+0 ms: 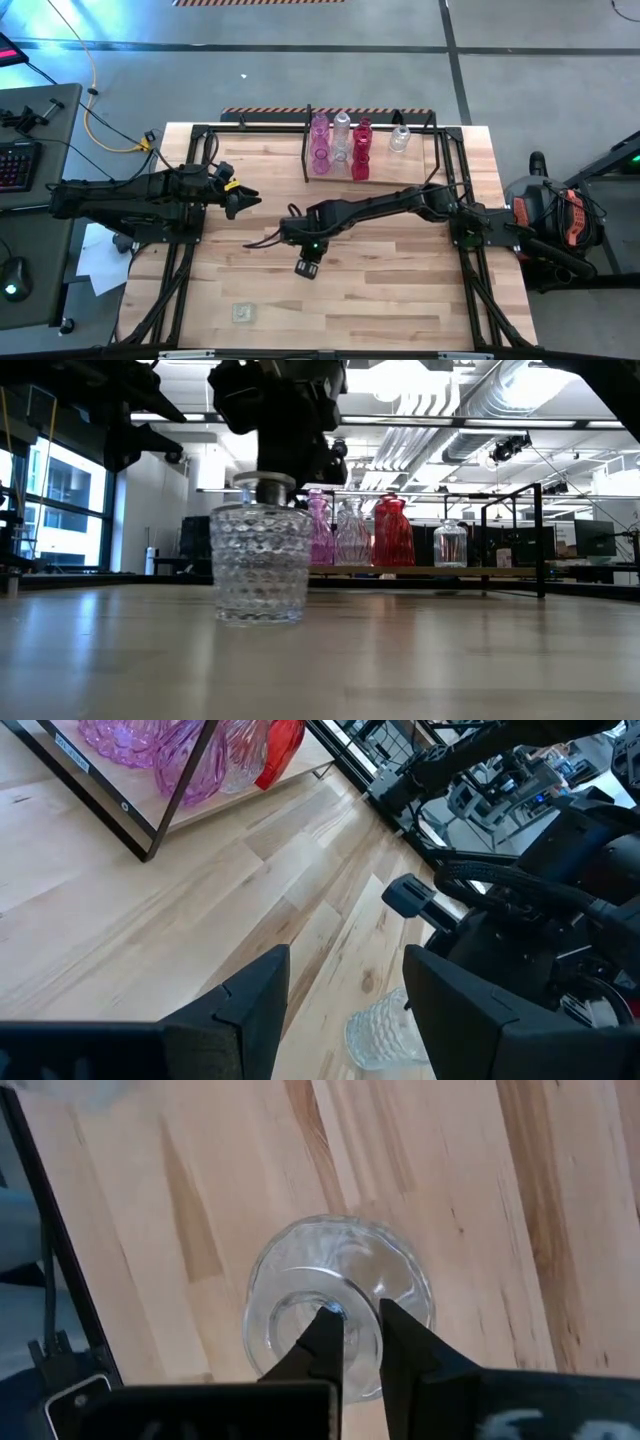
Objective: Sort vases onto shelf
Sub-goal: Align the transparent vase with the other transparent vase on the shelf
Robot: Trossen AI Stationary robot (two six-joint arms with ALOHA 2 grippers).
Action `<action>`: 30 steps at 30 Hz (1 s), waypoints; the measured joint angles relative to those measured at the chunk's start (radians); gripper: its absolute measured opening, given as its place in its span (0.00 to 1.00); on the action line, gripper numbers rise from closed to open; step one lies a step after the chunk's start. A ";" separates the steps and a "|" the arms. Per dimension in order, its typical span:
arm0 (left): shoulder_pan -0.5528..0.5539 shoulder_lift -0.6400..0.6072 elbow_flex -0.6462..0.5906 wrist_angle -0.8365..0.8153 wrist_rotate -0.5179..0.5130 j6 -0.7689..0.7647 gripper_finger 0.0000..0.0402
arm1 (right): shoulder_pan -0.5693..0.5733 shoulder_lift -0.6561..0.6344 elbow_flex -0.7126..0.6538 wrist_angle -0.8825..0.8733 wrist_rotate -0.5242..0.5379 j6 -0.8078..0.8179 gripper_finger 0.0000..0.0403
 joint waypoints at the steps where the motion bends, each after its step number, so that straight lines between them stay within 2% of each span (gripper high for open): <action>1: 0.000 0.000 0.000 0.000 0.000 0.000 0.46 | 0.000 0.000 0.000 -0.011 0.000 0.000 0.02; 10: -0.008 0.000 0.000 0.000 0.000 0.000 0.46 | 0.000 -0.008 -0.001 -0.095 0.006 -0.027 0.02; 14: -0.027 0.000 0.000 0.000 0.000 0.000 0.46 | 0.000 -0.040 -0.007 -0.127 0.074 -0.026 0.02; 20: -0.051 0.000 0.000 -0.001 -0.008 0.000 0.46 | -0.015 -0.120 -0.006 -0.290 0.192 -0.023 0.02; 30: -0.089 -0.005 0.000 -0.001 -0.024 -0.003 0.46 | -0.025 -0.198 -0.007 -0.396 0.212 -0.032 0.02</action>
